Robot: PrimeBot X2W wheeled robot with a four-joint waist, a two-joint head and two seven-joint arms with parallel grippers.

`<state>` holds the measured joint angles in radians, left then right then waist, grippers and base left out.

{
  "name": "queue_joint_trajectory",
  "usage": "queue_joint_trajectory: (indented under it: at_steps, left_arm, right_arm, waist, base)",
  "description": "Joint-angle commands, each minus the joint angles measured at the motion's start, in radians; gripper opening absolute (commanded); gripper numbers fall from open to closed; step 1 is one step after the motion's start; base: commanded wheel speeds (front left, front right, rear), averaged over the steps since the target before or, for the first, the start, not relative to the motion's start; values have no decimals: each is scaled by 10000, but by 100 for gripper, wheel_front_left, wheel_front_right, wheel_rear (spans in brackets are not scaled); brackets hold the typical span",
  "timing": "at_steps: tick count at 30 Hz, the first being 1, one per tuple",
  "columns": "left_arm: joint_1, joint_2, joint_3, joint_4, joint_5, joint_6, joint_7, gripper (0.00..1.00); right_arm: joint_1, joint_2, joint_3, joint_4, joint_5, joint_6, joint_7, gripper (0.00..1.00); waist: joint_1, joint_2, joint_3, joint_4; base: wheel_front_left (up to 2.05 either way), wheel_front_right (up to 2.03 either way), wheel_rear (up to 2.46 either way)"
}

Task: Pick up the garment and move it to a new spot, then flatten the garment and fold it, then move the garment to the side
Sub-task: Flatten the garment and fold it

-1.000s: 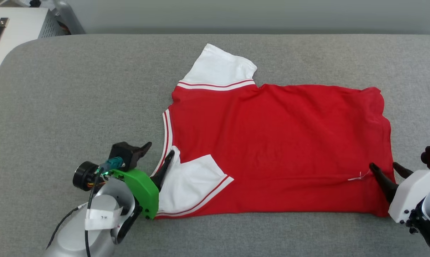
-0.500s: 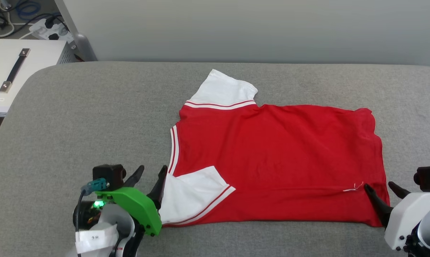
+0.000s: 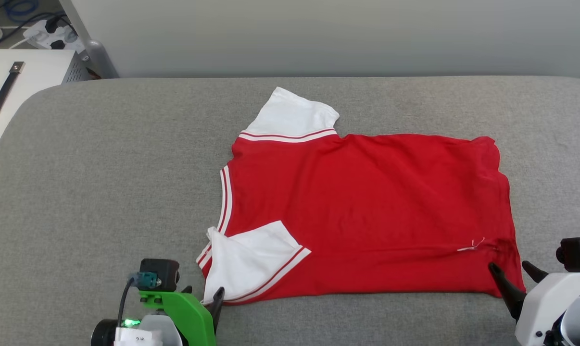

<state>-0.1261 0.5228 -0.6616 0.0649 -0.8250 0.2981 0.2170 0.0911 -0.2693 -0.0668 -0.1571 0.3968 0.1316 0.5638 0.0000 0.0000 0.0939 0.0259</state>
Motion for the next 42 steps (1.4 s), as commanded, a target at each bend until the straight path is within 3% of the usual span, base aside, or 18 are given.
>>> queue_joint_trajectory:
  at_steps: [1, 5, 15, 16, 17, 18, 32, 42]
  left_arm:
    - [41, 36, -37, 2, 133, 132, 83, 100]
    - [-88, 14, -37, 270, 291, 367, 77, 100]
    - [-350, -353, -3, 1322, 125, 178, -126, 100]
    - [-361, -390, -32, 1420, 71, 116, -67, 92]
    - [-378, -418, -85, 1537, 32, 37, 7, 58]
    - [-385, -450, -136, 1629, -15, -43, 81, 0]
    - [-494, -677, -67, 1566, -213, -560, -450, 0]
    - [-609, -209, 89, -332, 4, -168, -341, 0]
  right_arm:
    - [19, 48, 3, -59, -82, -9, 27, 100]
    - [-112, 40, 14, -48, -98, -9, 0, 100]
    - [-321, 13, 4, 63, -75, -9, -120, 100]
    - [-335, 9, 2, 71, -68, -9, -129, 100]
    - [-349, 4, -5, 87, -65, -9, -137, 100]
    - [-358, -3, -13, 109, -72, -9, -141, 100]
    - [-251, -312, -279, 610, -522, -9, -87, 100]
    - [-1076, -24, -845, 2170, -1142, -9, 532, 100]
  waist:
    - [0, 0, 164, -126]
    - [0, 0, 399, -277]
    - [0, 0, 869, -509]
    - [0, 0, 892, -510]
    - [0, 0, 912, -510]
    - [0, 0, 916, -505]
    - [0, 0, 237, -32]
    - [0, 0, 646, 440]
  base:
    - [0, 0, 0]
    - [0, 0, 0]
    - [0, 0, 0]
    - [0, 0, 0]
    - [0, 0, 0]
    - [0, 0, 0]
    - [0, 0, 0]
    - [0, 0, 0]
